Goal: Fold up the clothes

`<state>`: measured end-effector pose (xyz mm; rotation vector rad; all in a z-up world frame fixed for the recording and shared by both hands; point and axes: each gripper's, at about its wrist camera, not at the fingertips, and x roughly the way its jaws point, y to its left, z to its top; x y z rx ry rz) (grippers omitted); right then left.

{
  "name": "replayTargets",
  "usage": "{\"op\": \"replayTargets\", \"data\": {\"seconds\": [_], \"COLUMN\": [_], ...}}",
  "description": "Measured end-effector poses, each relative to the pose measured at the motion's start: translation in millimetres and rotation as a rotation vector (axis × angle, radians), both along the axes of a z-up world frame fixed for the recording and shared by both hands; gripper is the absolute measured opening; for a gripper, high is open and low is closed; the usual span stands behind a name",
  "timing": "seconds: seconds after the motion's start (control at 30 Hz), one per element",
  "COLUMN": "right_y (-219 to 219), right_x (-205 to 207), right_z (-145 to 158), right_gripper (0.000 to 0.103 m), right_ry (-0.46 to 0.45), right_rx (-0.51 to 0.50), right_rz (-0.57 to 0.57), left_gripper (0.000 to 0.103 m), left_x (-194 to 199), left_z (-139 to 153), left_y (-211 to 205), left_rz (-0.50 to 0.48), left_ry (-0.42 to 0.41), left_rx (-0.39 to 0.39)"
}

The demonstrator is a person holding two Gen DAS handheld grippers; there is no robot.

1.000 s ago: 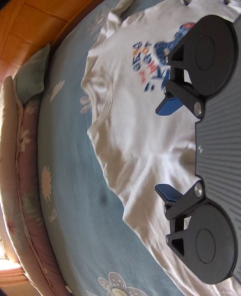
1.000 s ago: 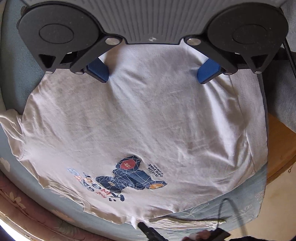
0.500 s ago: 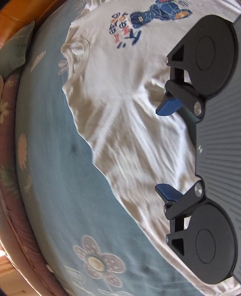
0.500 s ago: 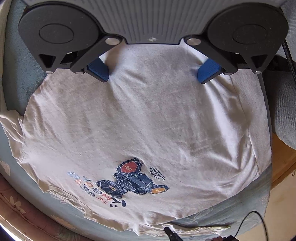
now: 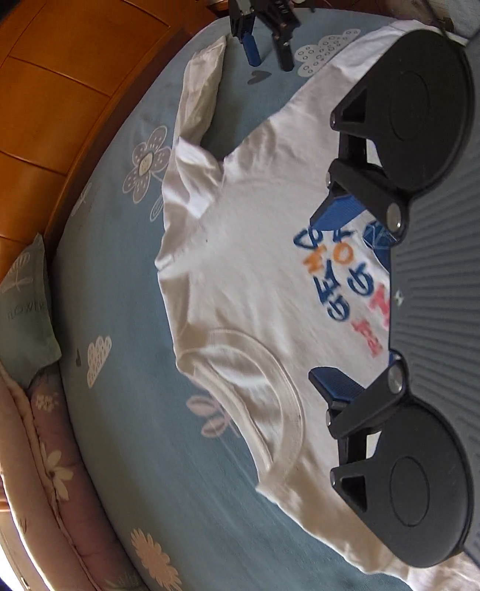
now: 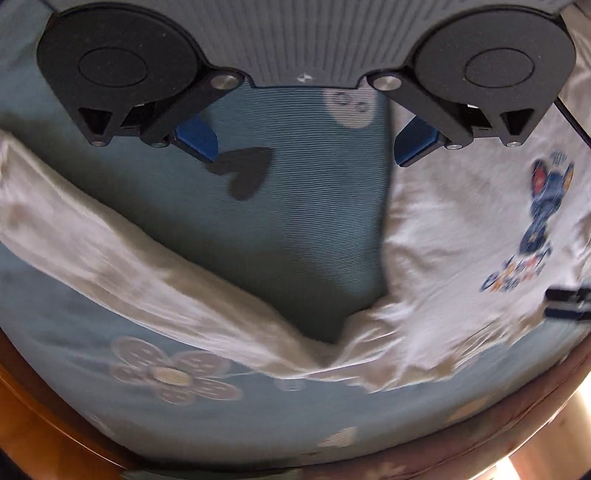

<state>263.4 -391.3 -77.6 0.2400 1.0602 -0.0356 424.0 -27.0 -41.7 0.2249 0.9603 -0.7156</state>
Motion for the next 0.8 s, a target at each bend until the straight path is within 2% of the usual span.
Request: {"op": "replayTargets", "data": {"seconds": [0.1,0.3,0.4,0.47,0.53,0.57,0.67,0.8], "right_y": [-44.2,-99.4,-128.8,-147.7,-157.6,-160.7,-165.1,-174.9], "right_x": [-18.5,-50.1,-72.8,-89.9,-103.2,-106.0,-100.5,-81.5], "right_z": [-9.1,-13.2,-23.3,-35.5,-48.3,-52.8,-53.8,-51.5], "right_gripper": [0.103,0.103,0.103,0.103,0.103,0.103,0.103,0.103], "right_ry": [-0.045,-0.186,-0.296,-0.4,-0.507,-0.562,-0.611,-0.627], "right_rx": [0.085,0.229,0.377,0.549,0.661,0.685,0.647,0.559], "right_rz": [-0.218,-0.468,-0.647,-0.801,-0.944,-1.01,-1.094,-1.086], "left_gripper": [0.081,0.081,0.081,0.081,0.081,0.081,0.081,0.081], "left_x": [4.5,11.1,13.9,17.3,19.8,20.7,21.7,21.1], "left_z": [-5.2,-15.8,-19.5,-22.5,-24.9,-26.1,-30.7,-35.7], "left_y": [-23.2,-63.8,-82.4,-94.2,-105.2,-109.8,-121.3,-128.1], "left_rz": [-0.024,-0.056,-0.057,-0.051,-0.048,-0.047,-0.048,-0.043], "left_ry": [0.041,0.103,0.125,0.146,0.163,0.169,0.196,0.213], "left_rx": [-0.016,-0.017,-0.028,-0.042,-0.054,-0.059,-0.068,-0.061]}}
